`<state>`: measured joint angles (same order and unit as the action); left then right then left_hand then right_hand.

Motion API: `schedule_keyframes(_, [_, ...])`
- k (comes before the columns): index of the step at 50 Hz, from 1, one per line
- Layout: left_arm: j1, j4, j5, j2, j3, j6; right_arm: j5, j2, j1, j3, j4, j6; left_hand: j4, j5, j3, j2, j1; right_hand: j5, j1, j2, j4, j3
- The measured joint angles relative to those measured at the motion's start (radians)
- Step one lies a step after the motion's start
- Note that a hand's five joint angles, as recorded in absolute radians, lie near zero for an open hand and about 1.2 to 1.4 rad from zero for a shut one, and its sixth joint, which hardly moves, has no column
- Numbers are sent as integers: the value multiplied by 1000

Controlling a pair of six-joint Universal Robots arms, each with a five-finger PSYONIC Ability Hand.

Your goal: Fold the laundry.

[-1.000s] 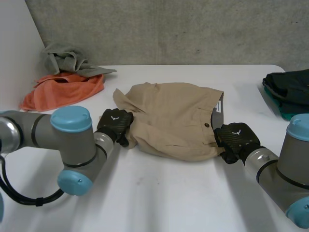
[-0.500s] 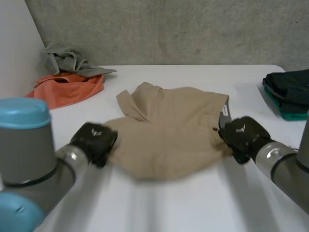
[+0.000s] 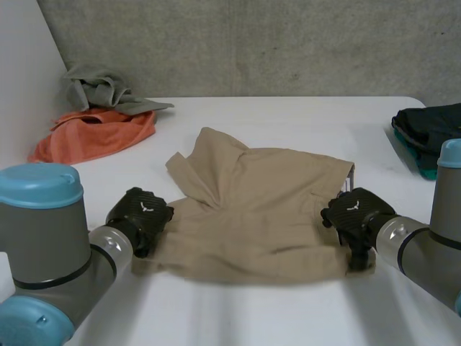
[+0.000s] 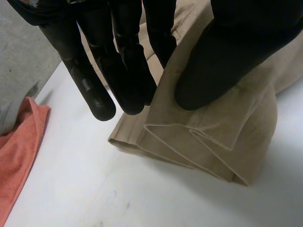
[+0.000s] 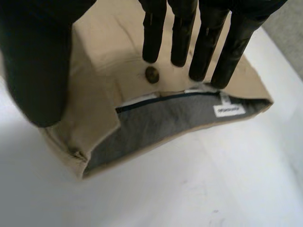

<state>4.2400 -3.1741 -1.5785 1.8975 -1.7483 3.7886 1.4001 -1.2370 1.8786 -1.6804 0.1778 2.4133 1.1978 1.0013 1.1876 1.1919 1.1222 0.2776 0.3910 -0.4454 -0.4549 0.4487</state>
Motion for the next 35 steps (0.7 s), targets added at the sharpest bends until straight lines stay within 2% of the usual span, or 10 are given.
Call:
schedule_keyframes(3, [-2, 1, 1, 3, 6, -10, 1, -2, -2, 6, 28, 10, 0, 0, 0, 0, 0, -84, -58, 52, 82, -71])
schedule_keyframes(18, [8, 8, 0, 39, 79, -23, -28, -71, 4, -10, 210, 41, 0, 0, 4, 2, 0, -142, -113, 104, 141, -135])
schedule_keyframes(25, [2, 33, 2, 73, 102, -27, -38, -82, 7, -40, 203, 38, 0, 0, 3, 2, 0, -115, -89, 89, 117, -110])
schedule_keyframes(26, [1, 38, 2, 75, 102, -27, -38, -79, 7, -42, 193, 37, 0, 0, 3, 2, 0, 109, 108, -137, -114, 130])
schedule_keyframes(27, [1, 38, 2, 75, 102, -27, -38, -79, 7, -42, 193, 37, 0, 0, 3, 2, 0, 109, 108, -137, -114, 130])
schedule_keyframes(28, [0, 50, 5, 80, 103, -27, -36, -66, 11, -47, 151, 33, 0, 0, 4, 2, 0, 506, 465, -564, -527, 547])
schedule_keyframes(29, [0, 52, 5, 80, 103, -27, -35, -63, 11, -47, 144, 33, 0, 0, 3, 2, 0, 506, 465, -564, -527, 547])
schedule_keyframes(31, [0, 58, 7, 90, 115, -25, -31, -40, 15, -34, 76, 27, 0, 0, 3, 2, 0, 692, 569, -729, -717, 722])
schedule_keyframes(35, [3, 54, 6, 122, 197, -17, -24, 8, 21, 45, -91, 17, 1, 0, 4, 3, 0, 706, 586, -733, -733, 737])
